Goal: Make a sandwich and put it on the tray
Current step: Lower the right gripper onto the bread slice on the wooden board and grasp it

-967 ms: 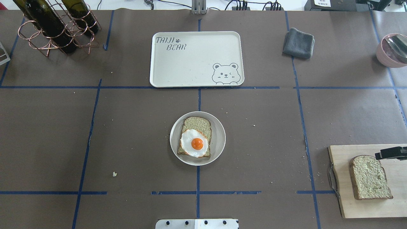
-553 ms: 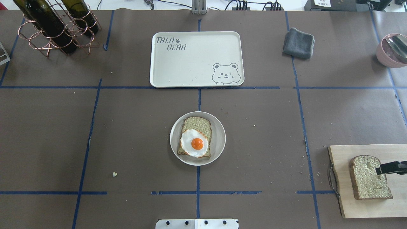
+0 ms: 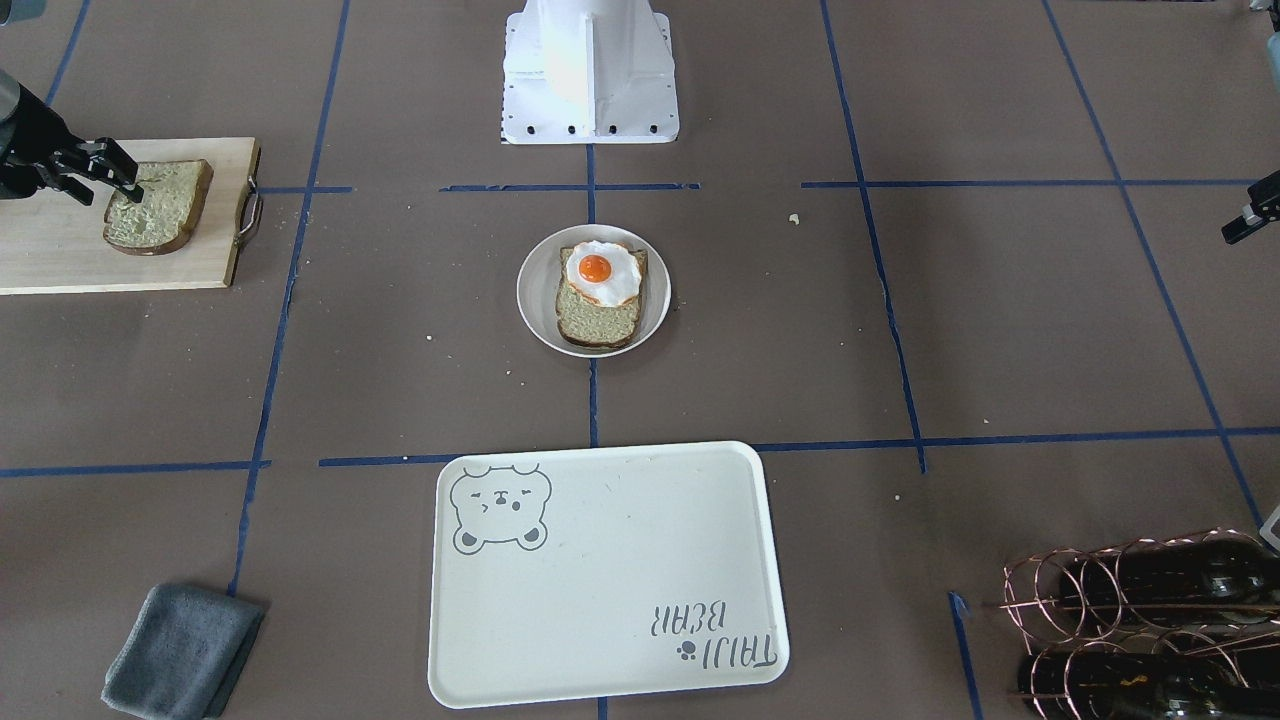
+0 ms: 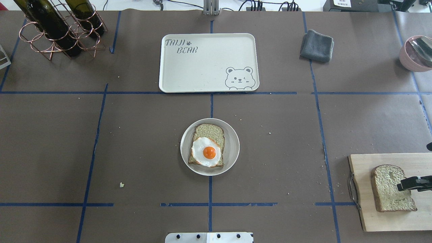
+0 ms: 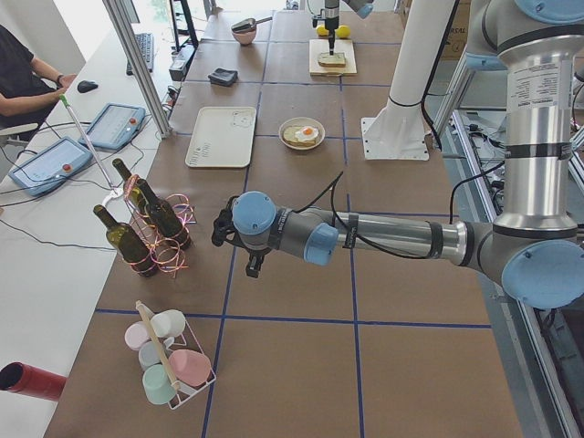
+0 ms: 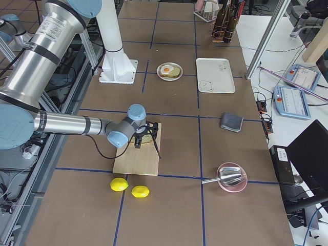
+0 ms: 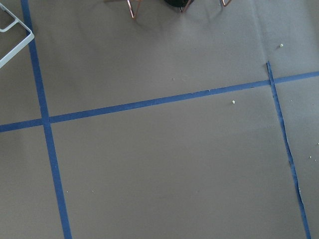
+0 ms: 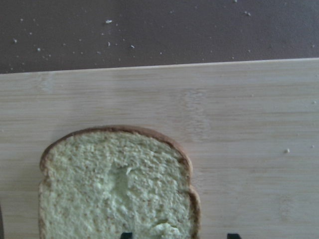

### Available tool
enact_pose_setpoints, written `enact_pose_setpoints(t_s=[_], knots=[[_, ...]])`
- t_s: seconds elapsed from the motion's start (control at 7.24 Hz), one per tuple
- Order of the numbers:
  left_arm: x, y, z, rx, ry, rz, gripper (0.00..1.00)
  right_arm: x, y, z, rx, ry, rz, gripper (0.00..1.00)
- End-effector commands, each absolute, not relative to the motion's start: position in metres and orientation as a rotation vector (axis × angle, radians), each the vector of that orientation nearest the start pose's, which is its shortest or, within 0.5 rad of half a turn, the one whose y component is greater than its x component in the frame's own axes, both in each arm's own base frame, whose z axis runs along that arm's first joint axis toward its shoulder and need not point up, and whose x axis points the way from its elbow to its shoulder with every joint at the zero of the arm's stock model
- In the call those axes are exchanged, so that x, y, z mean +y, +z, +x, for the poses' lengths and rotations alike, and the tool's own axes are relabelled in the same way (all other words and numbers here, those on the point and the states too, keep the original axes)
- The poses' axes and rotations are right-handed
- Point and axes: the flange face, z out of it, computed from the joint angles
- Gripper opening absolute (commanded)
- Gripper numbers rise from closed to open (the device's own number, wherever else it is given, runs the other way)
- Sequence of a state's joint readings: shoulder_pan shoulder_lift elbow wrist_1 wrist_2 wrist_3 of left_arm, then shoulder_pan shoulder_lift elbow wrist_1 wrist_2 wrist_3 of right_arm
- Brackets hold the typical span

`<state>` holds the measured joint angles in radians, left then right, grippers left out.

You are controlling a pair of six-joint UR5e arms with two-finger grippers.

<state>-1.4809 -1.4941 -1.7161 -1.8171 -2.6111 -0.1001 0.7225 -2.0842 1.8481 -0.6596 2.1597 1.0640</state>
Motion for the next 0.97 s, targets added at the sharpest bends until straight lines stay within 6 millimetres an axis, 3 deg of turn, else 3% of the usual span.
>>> enact_pose_setpoints(t_s=[0.0, 0.28, 0.41, 0.55, 0.83], knots=[[-0.4715, 0.5771, -0.0048, 1.053, 0.154, 0.185, 1.00, -0.2577, 0.6345, -0.1758, -0.852, 0.005, -0.098, 0.66], [-0.4715, 0.5769, -0.0048, 1.053, 0.157, 0.187, 1.00, -0.2580, 0.6356, -0.1767, -0.854, 0.005, -0.102, 0.57], [-0.4708, 0.5778, -0.0056, 1.053, 0.154, 0.185, 1.00, -0.2582, 0.6355, -0.1763, -0.855, 0.005, -0.102, 0.22], [-0.4708, 0.5770, -0.0056, 1.053, 0.156, 0.187, 1.00, -0.2583, 0.6356, -0.1763, -0.854, 0.005, -0.101, 0.00], [-0.4709, 0.5769, -0.0056, 1.053, 0.157, 0.189, 1.00, -0.2587, 0.6328, -0.1760, -0.867, 0.001, -0.090, 0.00]])
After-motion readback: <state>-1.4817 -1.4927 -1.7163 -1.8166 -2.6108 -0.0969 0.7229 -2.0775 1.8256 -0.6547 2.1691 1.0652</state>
